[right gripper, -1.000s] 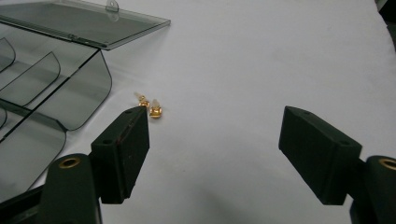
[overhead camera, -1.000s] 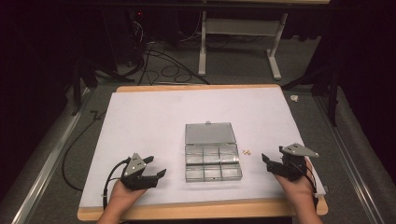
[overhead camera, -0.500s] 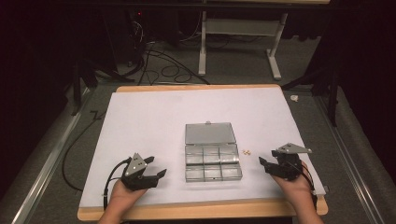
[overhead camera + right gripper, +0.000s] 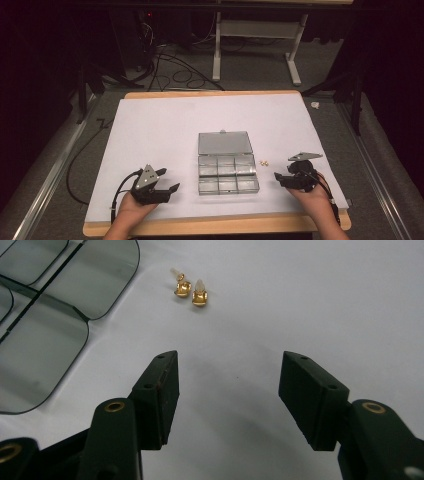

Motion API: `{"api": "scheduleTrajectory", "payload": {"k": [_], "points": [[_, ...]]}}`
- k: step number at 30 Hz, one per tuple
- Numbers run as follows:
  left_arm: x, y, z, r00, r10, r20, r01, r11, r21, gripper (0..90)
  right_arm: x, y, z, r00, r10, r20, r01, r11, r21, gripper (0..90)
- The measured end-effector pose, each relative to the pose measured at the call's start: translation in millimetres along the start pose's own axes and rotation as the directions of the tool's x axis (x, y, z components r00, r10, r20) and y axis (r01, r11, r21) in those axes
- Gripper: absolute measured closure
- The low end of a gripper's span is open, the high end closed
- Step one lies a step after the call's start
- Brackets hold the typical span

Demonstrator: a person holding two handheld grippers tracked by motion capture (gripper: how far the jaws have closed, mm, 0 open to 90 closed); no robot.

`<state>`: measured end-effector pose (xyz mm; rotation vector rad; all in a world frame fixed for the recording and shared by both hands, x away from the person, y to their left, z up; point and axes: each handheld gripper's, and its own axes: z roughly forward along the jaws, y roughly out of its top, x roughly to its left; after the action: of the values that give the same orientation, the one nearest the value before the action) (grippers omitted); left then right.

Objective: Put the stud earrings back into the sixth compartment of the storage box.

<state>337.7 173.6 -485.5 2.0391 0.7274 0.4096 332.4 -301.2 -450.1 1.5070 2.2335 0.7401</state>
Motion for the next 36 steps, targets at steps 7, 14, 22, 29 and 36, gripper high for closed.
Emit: {"api": "scheduleTrajectory", "payload": {"k": [7, 14, 22, 29, 36], "points": [[-0.4, -0.2, -0.5, 1.0000, 0.005, -0.001, -0.005, 1.0000, -0.004, 27.0, -0.8, -0.5, 7.7, 0.9996, -0.013, -0.026, 0.015, 0.997, 0.073, 43.5], [-0.4, 0.1, 0.2, 0.9999, 0.008, 0.009, -0.008, 1.0000, 0.001, 27.0, 1.6, 5.2, 7.3, 0.9984, -0.038, -0.042, 0.043, 0.992, 0.117, 44.7], [0.0, 0.0, -0.3, 0.9998, 0.008, 0.017, -0.008, 1.0000, 0.001, 27.0, 5.7, 16.3, 6.9, 0.9962, -0.054, -0.068, 0.065, 0.983, 0.171, 46.0], [0.5, -0.1, -0.2, 0.9999, 0.001, 0.017, -0.001, 1.0000, -0.002, 27.0, 8.2, 29.9, 4.8, 0.9946, -0.062, -0.083, 0.080, 0.971, 0.224, 44.1], [0.4, -0.1, -0.1, 0.9999, 0.000, 0.014, 0.000, 1.0000, -0.001, 27.0, 10.3, 39.5, 5.0, 0.9920, -0.081, -0.097, 0.103, 0.961, 0.257, 45.0]]}}
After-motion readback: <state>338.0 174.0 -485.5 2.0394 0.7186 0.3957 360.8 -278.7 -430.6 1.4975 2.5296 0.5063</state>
